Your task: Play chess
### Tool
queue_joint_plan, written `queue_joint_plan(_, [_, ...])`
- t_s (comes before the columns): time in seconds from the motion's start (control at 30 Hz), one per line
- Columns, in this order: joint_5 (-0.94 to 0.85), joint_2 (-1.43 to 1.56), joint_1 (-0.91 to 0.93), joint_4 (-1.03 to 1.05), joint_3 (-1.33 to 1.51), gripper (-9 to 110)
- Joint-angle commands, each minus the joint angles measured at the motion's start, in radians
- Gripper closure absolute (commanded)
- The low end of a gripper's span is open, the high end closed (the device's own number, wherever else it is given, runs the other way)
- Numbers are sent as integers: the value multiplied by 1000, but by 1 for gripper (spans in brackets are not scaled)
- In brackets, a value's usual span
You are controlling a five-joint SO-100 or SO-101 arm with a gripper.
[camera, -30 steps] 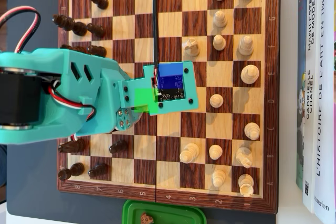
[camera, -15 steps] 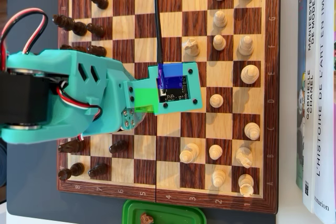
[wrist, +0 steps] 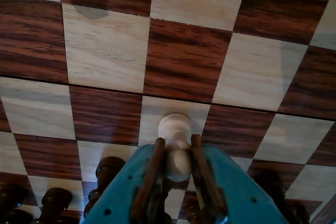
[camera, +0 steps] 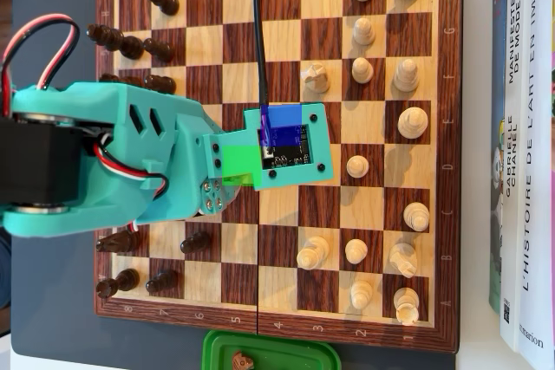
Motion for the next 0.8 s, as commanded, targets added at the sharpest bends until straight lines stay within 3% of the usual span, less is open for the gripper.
queue_joint_plan(0.0, [-8, 3, 0, -8, -2, 100])
queue_joint_plan(0.6, [-5, 5, -6, -8, -2, 100])
queue_joint_plan(0.77, [2, 5, -17, -8, -2, 94])
